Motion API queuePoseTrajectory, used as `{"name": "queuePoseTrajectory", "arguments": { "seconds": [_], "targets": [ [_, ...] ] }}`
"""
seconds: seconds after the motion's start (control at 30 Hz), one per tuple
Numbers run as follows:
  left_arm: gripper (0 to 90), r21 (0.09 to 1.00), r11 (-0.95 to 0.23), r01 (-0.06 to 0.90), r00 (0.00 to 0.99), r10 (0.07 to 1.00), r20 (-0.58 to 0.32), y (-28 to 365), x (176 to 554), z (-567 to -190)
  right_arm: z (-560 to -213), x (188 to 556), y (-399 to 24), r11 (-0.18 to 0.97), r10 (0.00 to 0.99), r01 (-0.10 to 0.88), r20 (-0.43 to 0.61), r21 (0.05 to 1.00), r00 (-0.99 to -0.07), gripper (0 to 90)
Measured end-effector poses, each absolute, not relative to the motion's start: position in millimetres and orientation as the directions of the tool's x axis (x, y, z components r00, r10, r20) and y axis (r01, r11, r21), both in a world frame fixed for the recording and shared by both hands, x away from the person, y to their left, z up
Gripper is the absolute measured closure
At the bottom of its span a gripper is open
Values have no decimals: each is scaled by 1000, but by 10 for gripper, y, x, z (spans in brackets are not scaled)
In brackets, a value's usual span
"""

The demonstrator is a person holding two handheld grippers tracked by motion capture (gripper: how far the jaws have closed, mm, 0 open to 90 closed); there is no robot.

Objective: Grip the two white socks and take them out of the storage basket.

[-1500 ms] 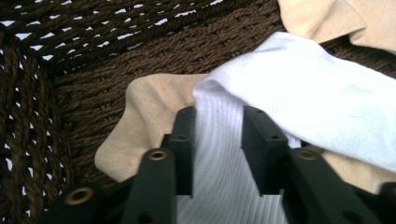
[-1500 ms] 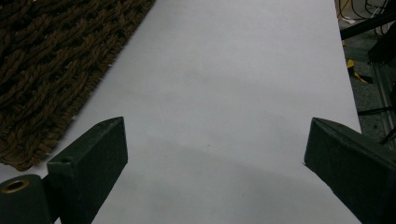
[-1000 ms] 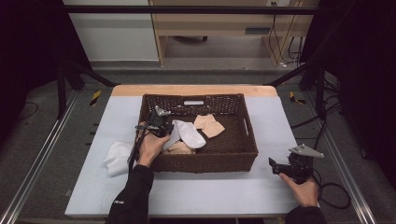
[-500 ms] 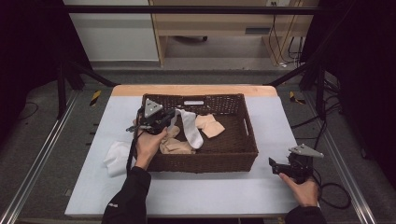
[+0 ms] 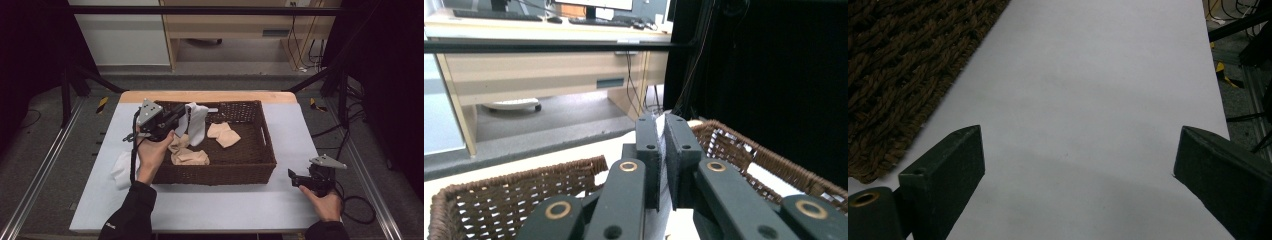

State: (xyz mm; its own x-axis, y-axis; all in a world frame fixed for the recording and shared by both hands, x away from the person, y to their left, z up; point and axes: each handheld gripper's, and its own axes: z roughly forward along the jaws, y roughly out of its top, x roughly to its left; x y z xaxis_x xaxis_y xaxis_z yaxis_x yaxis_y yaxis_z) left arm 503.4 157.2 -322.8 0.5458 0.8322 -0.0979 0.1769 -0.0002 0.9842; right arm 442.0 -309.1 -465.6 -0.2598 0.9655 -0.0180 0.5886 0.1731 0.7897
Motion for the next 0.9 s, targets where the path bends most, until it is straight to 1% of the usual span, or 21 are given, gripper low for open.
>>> {"name": "queuePoseTrajectory", "arguments": {
  "seconds": [0.17, 0.5, 0.9],
  "targets": [
    [852, 988, 33, 152, 556, 823, -113, 1631, 4939, -3083, -4659, 4423, -3089, 176, 965, 589, -22, 789, -260, 64],
    [852, 993, 64, 104, 550, 828, -110, 1783, 4795, -2871, -4658, 4420, -3091, 172, 966, 588, -18, 790, -259, 64],
    [852, 993, 114, 37, 504, 856, -117, 2191, 4577, -2624, -4664, 4422, -3086, 176, 966, 591, -24, 787, -257, 65]
  ]
}}
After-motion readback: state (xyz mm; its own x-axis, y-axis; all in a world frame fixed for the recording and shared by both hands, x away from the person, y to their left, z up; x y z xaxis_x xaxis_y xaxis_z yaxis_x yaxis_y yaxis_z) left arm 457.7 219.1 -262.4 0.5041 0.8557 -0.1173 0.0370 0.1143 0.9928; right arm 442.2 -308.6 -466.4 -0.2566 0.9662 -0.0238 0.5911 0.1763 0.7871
